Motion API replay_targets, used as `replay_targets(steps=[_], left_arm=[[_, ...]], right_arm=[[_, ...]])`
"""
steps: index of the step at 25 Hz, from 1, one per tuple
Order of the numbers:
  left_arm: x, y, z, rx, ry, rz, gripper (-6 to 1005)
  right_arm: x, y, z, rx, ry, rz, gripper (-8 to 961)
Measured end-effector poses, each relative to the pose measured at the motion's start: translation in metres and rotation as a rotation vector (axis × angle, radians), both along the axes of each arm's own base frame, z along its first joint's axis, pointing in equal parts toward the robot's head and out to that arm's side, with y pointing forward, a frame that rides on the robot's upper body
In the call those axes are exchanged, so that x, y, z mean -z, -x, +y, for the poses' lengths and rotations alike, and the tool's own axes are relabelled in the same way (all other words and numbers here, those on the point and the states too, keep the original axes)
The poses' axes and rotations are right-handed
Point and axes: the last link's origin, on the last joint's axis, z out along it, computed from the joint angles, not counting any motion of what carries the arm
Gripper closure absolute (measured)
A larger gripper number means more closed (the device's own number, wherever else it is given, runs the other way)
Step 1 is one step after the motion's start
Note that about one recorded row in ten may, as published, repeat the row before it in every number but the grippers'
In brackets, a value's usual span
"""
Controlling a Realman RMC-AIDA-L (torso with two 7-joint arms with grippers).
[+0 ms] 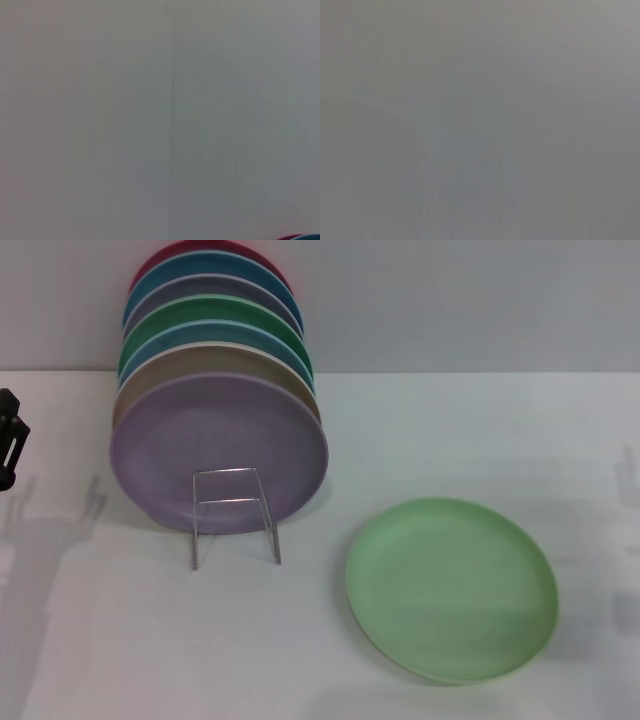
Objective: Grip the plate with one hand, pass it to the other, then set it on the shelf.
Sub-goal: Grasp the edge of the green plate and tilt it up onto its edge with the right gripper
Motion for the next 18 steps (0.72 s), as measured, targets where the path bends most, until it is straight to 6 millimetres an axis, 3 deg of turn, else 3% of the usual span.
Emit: replay_targets(steps=[9, 18], left_arm=[[0.001, 0.0, 0.0, 0.001, 0.002, 0.001, 186], [0.0, 0.002, -0.003, -0.007, 0.002, 0.001, 187]], right_arm=[[0.005, 0.008, -0.001, 0.028, -0.024, -0.058, 383], [0.027, 0.017, 0.023, 0.054, 0.171, 0.189, 386]])
